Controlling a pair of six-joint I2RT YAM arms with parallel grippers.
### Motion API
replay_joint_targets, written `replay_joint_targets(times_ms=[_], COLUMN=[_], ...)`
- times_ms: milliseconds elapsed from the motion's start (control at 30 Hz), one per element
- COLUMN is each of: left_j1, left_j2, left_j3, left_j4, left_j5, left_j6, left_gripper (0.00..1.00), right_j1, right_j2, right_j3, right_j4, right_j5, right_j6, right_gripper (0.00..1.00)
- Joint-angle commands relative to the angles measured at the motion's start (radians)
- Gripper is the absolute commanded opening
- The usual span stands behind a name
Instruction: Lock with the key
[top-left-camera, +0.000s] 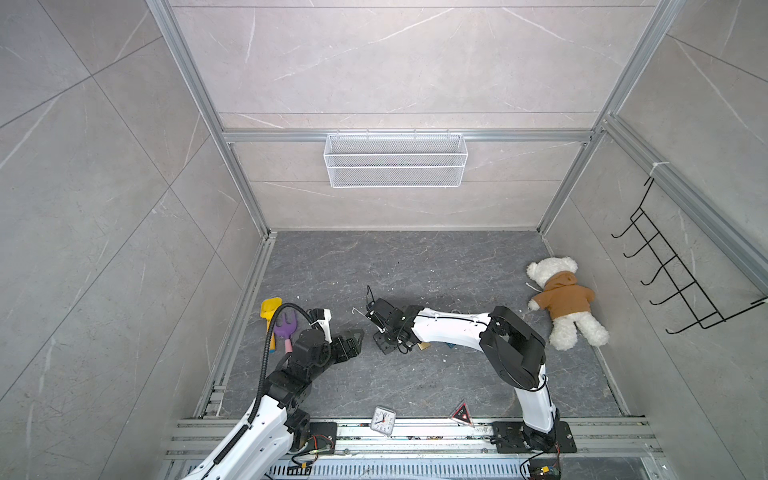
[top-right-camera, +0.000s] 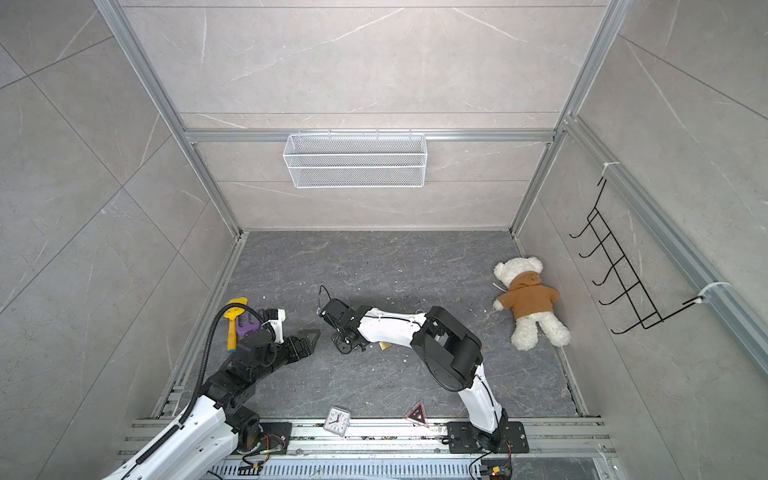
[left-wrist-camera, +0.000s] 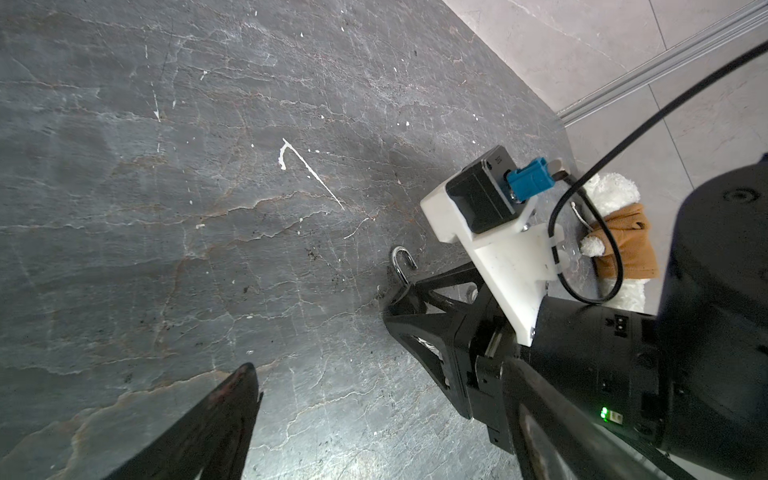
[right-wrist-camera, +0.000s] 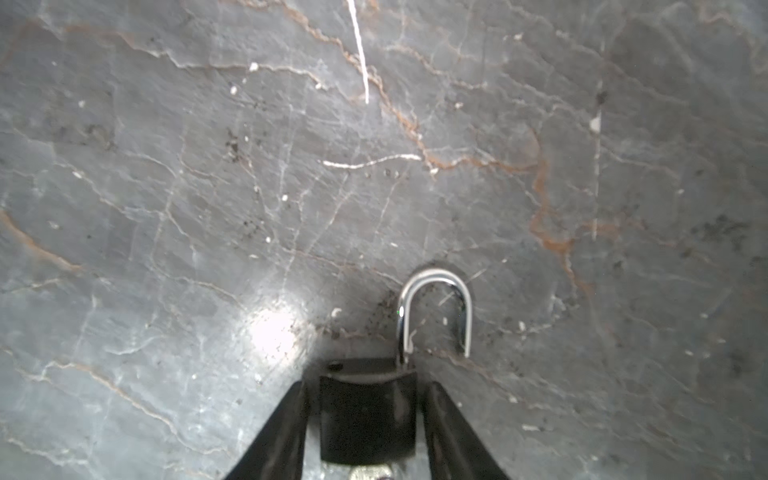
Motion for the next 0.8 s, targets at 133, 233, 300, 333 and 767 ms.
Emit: replay_joint_targets(times_ms=[133,233,300,333,767], left_j1=[0.007,0.007,0.007,0.007,0.007], left_j2=[0.021,0.034,0.042,0.049,0.233], left_j3=[0.035,0.030,0.028,0.028,0.006], left_j4=[0.058,0.073,0.084,0.089,0.279], left_j5=[0.019,0.023,0.024,0.024,0.127], left_j6=[0.027,0.026,0.020,0.019,0.007], left_gripper=[0.93,0.93,0.92,0.92,0.89], right_j1=[0.005,0.005,0.005,0.005,0.005], right_j2=[0.012,0.003,-0.012,-0.026,-0.309], right_j3=[-0.022,-0.035,-0.051,-0.067,-0.348], right_j4=[-0.029,-0.025,-0.010,0.008,0.316], right_j5=[0.013,0.018,0.021,0.021,-0.012], right_j6=[0.021,0.024,0.026,0.025,-0.071], right_gripper=[0.31,0.31,0.31,0.31,0.27])
